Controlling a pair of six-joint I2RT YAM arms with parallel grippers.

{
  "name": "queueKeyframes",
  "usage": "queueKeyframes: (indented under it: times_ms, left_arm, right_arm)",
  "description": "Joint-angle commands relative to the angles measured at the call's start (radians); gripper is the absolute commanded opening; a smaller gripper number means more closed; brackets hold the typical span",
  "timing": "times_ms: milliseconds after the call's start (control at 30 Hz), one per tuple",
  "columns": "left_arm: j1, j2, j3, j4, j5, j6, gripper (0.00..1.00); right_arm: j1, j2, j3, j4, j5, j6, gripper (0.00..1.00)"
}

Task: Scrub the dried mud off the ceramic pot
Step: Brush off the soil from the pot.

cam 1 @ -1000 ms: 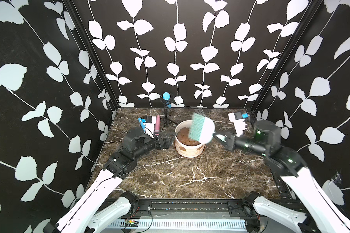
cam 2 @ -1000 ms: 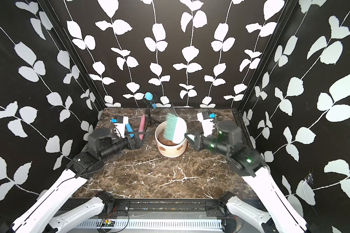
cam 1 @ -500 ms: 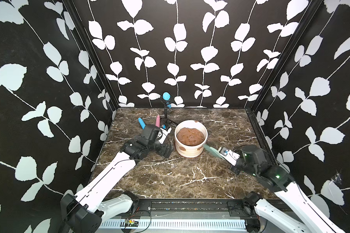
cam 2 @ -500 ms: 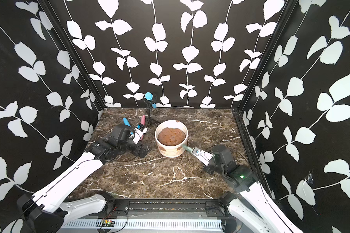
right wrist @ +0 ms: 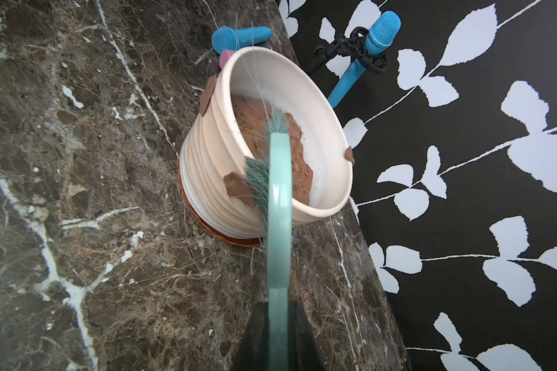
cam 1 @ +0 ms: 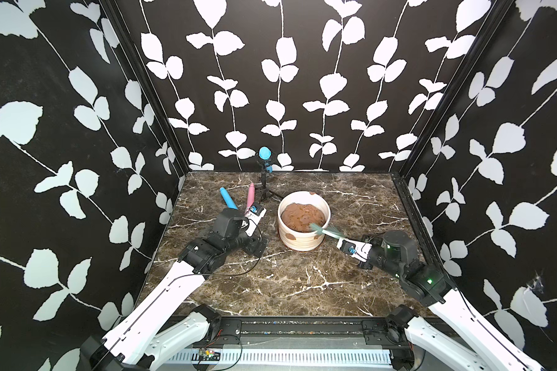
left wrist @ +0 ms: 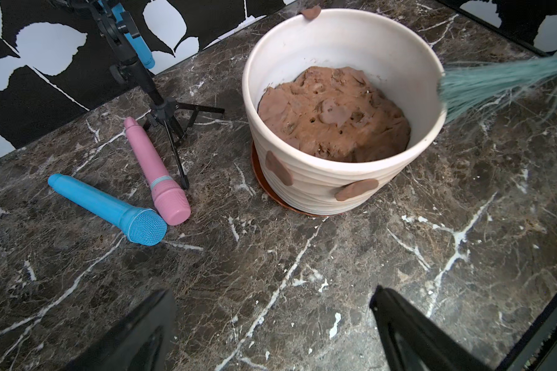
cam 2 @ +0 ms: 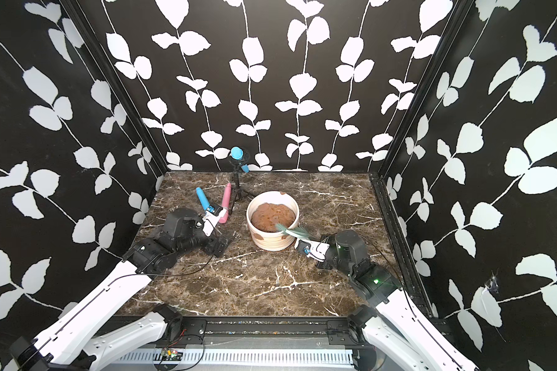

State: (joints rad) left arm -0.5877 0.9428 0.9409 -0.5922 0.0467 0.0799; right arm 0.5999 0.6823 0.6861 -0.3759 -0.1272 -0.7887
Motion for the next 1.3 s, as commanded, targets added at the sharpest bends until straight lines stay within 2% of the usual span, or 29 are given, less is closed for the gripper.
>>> queueKeyframes:
  times_ms: [0, 133, 333, 533, 767, 933, 1133, 1267]
  left_arm:
    - [-0.001, 0.02, 0.005, 0.006, 0.028, 0.011, 0.98]
    - [0.0, 0.024, 0.002, 0.007, 0.039, 0.007, 0.98]
    - [0.0, 0.017, -0.003, 0.011, 0.029, 0.004, 0.99]
    - [0.0, 0.018, -0.007, 0.011, 0.025, 0.005, 0.98]
    - [0.0, 0.018, -0.008, 0.013, 0.013, 0.007, 0.99]
    - [0.0, 0.018, -0.007, 0.007, -0.011, 0.007, 0.98]
    - [0.0, 0.017, -0.011, 0.005, -0.024, 0.001, 0.99]
    - [0.0, 0.028, -0.01, 0.009, -0.017, -0.009, 0.98]
  right_arm:
    - [-0.005, 0.021, -0.023, 0.182, -0.077, -0.029, 0.0]
    - [-0.005, 0.067, -0.001, 0.186, -0.156, -0.046, 0.0]
    - [-0.005, 0.113, 0.011, 0.143, -0.203, -0.105, 0.0]
    - [-0.002, 0.089, 0.009, 0.068, -0.278, -0.144, 0.0]
    - [0.0, 0.012, 0.044, -0.138, -0.277, -0.175, 0.0]
    - [-0.001, 0.007, 0.109, -0.213, -0.205, -0.186, 0.0]
    - [0.0, 0.061, 0.146, -0.172, -0.241, -0.121, 0.0]
    - [-0.001, 0.084, 0.173, -0.107, -0.204, -0.022, 0.0]
